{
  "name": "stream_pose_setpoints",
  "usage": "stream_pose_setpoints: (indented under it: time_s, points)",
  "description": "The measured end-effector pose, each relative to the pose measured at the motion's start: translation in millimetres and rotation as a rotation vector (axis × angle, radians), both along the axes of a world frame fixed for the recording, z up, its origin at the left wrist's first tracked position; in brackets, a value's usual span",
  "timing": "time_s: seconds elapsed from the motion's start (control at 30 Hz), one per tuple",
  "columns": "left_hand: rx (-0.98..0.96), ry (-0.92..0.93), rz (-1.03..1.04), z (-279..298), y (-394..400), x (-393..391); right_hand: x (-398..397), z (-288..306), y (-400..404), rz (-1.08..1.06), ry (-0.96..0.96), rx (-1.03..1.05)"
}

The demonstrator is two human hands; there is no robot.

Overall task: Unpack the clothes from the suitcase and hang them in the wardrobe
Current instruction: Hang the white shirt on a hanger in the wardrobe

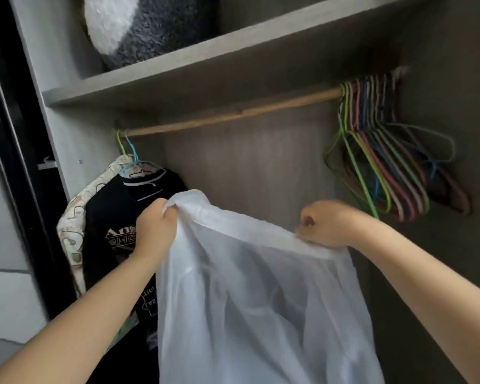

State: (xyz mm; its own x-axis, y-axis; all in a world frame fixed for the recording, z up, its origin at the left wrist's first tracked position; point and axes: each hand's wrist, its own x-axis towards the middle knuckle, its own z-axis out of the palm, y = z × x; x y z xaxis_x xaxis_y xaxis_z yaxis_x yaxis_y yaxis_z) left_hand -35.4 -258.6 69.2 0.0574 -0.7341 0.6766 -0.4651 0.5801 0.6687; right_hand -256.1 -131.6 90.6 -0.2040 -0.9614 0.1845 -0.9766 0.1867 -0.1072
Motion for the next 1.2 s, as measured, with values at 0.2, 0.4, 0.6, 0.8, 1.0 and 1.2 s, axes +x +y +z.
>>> stream_pose_setpoints:
  time_s: [0.2, 0.4, 0.6, 0.8, 1.0, 1.2]
  points:
    - [-0.062, -0.212, -0.091, 18, -61, -38, -13, 36, -56, -0.412, 0.099, -0.392]
    - [-0.135, -0.449, -0.062, 23, -99, -46, -55, 27, -82, -0.635, 0.026, -0.504]
    - [-0.199, -0.598, -0.051, 21, -122, -50, -67, 21, -96, -0.672, -0.211, -0.559]
    - [-0.061, -0.572, -0.177, 42, -132, -43, -71, 37, -112, -0.525, -0.367, -0.727]
    - [0.139, -0.595, -0.125, 51, -136, -28, -62, 17, -120, -0.3, -0.358, -0.851]
    - [-0.088, -0.436, -0.156, 47, -139, -11, -43, -62, -124, -0.006, -0.827, -1.06]
